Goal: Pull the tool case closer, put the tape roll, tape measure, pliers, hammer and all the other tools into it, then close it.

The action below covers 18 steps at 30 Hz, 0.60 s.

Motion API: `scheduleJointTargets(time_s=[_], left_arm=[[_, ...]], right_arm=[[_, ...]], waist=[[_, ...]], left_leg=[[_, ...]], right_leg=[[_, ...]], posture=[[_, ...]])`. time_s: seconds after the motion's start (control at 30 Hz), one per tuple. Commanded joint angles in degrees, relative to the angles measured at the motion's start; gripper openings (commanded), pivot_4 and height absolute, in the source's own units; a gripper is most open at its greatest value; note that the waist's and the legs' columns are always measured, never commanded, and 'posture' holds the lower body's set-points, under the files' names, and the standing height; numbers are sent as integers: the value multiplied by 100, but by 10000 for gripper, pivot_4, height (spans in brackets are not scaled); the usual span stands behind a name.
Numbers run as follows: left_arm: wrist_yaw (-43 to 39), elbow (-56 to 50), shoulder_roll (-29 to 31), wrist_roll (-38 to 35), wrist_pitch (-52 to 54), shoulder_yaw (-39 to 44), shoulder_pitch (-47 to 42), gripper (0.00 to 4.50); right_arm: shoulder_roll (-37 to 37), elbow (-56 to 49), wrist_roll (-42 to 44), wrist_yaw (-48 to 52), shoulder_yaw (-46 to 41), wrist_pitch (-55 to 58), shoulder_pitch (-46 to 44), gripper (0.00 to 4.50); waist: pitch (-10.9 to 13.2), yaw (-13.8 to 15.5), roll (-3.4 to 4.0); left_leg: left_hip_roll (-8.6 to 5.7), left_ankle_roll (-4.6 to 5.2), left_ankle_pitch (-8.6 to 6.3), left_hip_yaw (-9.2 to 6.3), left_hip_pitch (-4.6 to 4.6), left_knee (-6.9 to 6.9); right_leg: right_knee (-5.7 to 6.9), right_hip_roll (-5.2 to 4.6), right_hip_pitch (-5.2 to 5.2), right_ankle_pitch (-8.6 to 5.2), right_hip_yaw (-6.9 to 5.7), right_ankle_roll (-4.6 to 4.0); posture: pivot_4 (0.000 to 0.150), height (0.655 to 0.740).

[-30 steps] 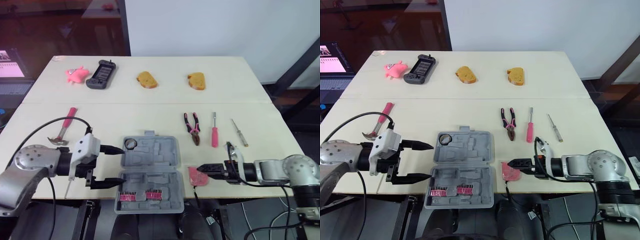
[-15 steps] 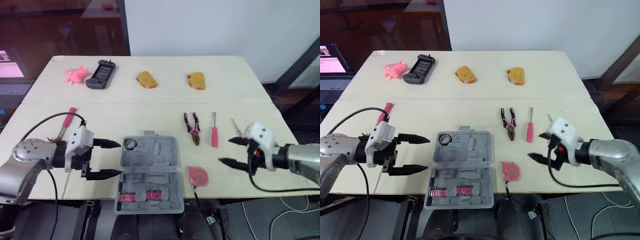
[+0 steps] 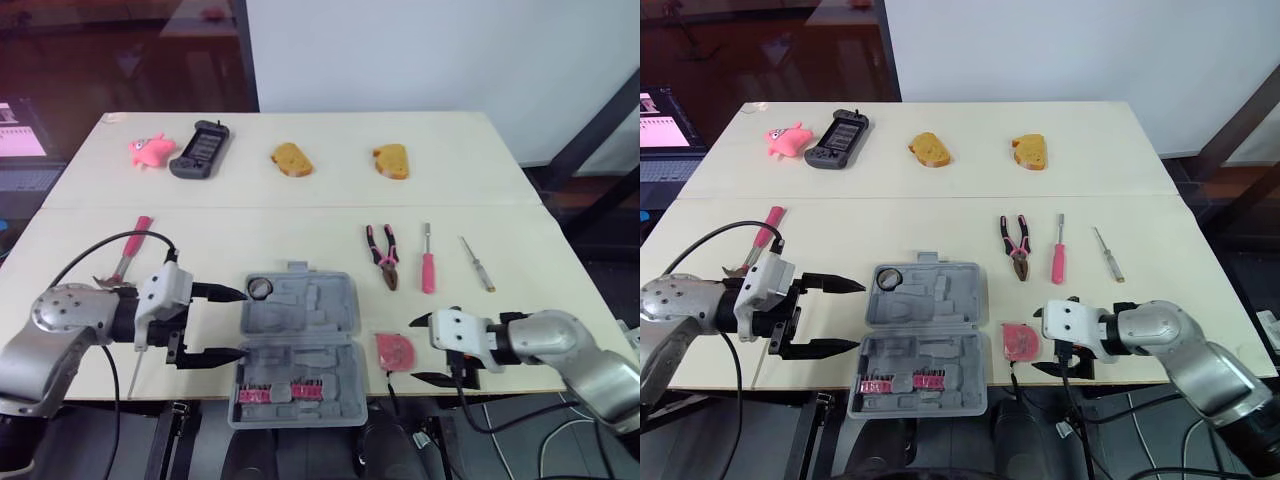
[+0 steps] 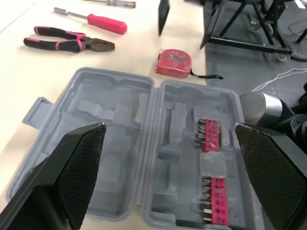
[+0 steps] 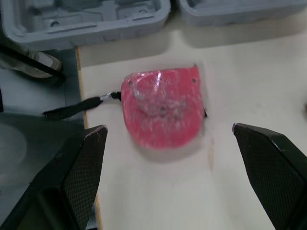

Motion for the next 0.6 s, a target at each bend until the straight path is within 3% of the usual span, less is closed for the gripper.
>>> scheduleJointTargets(time_s=[0.03,0.53,0.6], left_arm=[[45,-244,46,-30,-170,285,112,45000],[136,-137,-80,127,-545,266,184,45000],[84,42,-158,271,-765,185,251,45000]], right_arm=[[234,165,-216,3,56,-123,-153,44274],[949,803,-638,170,375,-187,-371,44274],[978,824,-620,249,399,-111,-380,39085]], waist=[[0,8,0],[-1,11,0],[-1,13,0]], left_leg=[[0,0,0,0,1,1],[0,-1,0,0,4,3],[0,-1,0,0,5,3]], right_leg=[[0,0,2,0,0,0],[2,0,7,1,-1,1],[2,0,8,1,-1,1]], posture=[[1500,7207],[1500,7207],[1500,7207]])
